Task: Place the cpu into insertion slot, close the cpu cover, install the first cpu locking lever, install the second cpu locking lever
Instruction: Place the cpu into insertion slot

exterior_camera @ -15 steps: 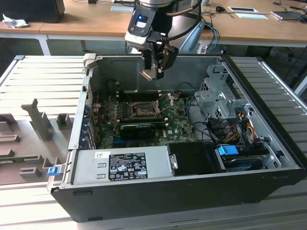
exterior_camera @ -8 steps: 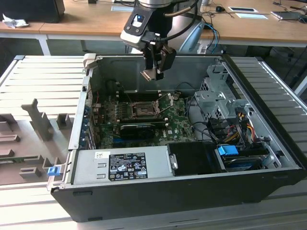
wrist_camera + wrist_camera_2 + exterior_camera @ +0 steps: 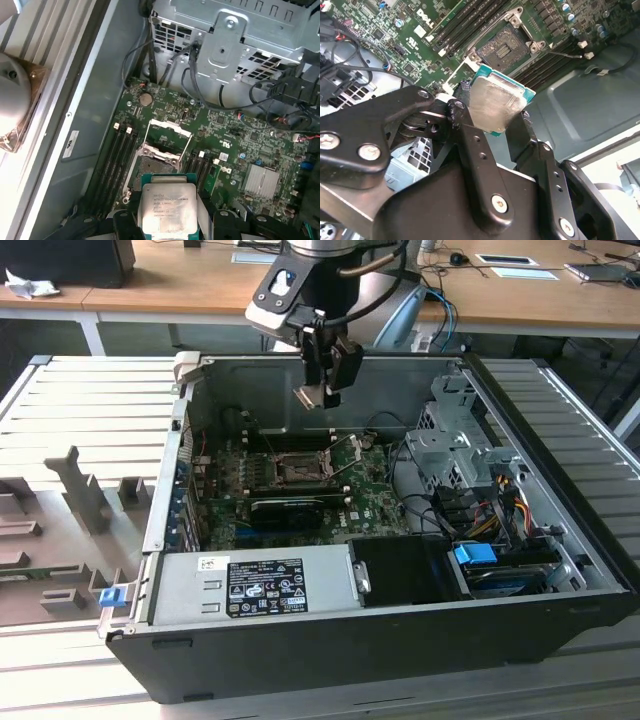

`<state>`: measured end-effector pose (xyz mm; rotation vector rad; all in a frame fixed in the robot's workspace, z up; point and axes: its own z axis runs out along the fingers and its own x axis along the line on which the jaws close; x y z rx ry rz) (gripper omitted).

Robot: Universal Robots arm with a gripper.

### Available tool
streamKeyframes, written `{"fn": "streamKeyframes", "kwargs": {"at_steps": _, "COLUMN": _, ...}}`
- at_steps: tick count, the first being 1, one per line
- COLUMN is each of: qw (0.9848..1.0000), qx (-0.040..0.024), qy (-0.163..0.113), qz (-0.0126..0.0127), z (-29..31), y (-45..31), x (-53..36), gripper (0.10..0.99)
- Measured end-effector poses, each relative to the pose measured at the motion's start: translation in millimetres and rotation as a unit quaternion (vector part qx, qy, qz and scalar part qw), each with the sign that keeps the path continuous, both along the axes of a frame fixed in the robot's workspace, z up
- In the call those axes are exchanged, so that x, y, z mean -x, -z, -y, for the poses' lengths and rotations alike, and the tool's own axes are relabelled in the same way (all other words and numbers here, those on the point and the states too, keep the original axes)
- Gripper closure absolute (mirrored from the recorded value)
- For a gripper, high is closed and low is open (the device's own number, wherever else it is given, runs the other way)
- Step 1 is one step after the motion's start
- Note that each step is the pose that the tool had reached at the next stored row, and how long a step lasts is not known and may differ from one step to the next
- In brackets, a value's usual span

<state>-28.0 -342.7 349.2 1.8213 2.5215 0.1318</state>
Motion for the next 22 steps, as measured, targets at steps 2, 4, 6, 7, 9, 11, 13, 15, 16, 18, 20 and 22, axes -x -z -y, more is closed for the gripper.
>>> {"fn": "streamKeyframes", "kwargs": {"at_steps": 2, "qw": 1.0000, "qx": 0.0001, "qy": 0.009, "qz": 0.0000, "z": 0.0, "y": 0.2, "x": 0.0, "gripper": 0.557}}
{"fn": "streamKeyframes", "kwargs": {"at_steps": 4, "qw": 0.9998, "qx": 0.0002, "qy": 0.018, "qz": 0.0000, "z": 0.0, "y": 0.4, "x": 0.0, "gripper": 0.557}}
{"fn": "streamKeyframes", "kwargs": {"at_steps": 6, "qw": 0.9997, "qx": 0.0003, "qy": 0.024, "qz": 0.0000, "z": 0.0, "y": 0.6, "x": 0.0, "gripper": 0.557}}
{"fn": "streamKeyframes", "kwargs": {"at_steps": 7, "qw": 0.9995, "qx": 0.0004, "qy": 0.031, "qz": 0.0000, "z": 0.0, "y": 0.8, "x": 0.0, "gripper": 0.557}}
{"fn": "streamKeyframes", "kwargs": {"at_steps": 9, "qw": 0.9991, "qx": 0.0004, "qy": 0.044, "qz": 0.0000, "z": 0.0, "y": 1.2, "x": 0.0, "gripper": 0.557}}
{"fn": "streamKeyframes", "kwargs": {"at_steps": 11, "qw": 0.9987, "qx": 0.0006, "qy": 0.051, "qz": 0.0000, "z": 0.0, "y": 1.5, "x": 0.0, "gripper": 0.557}}
{"fn": "streamKeyframes", "kwargs": {"at_steps": 13, "qw": 0.9983, "qx": 0.0006, "qy": 0.059, "qz": 0.0000, "z": 0.0, "y": 1.7, "x": 0.0, "gripper": 0.557}}
{"fn": "streamKeyframes", "kwargs": {"at_steps": 15, "qw": 0.9978, "qx": 0.0006, "qy": 0.066, "qz": 0.0000, "z": 0.0, "y": 2.0, "x": 0.0, "gripper": 0.557}}
{"fn": "streamKeyframes", "kwargs": {"at_steps": 16, "qw": 0.9975, "qx": 0.0006, "qy": 0.070, "qz": -0.0001, "z": 0.0, "y": 2.3, "x": 0.0, "gripper": 0.557}}
{"fn": "streamKeyframes", "kwargs": {"at_steps": 18, "qw": 0.9971, "qx": 0.0006, "qy": 0.076, "qz": -0.0001, "z": 0.0, "y": 3.0, "x": 0.0, "gripper": 0.557}}
{"fn": "streamKeyframes", "kwargs": {"at_steps": 20, "qw": 0.9966, "qx": 0.0006, "qy": 0.083, "qz": 0.0000, "z": 0.0, "y": 4.1, "x": 0.0, "gripper": 0.557}}
{"fn": "streamKeyframes", "kwargs": {"at_steps": 22, "qw": 0.9951, "qx": 0.0006, "qy": 0.099, "qz": -0.0001, "z": 0.0, "y": 5.6, "x": 0.0, "gripper": 0.557}}
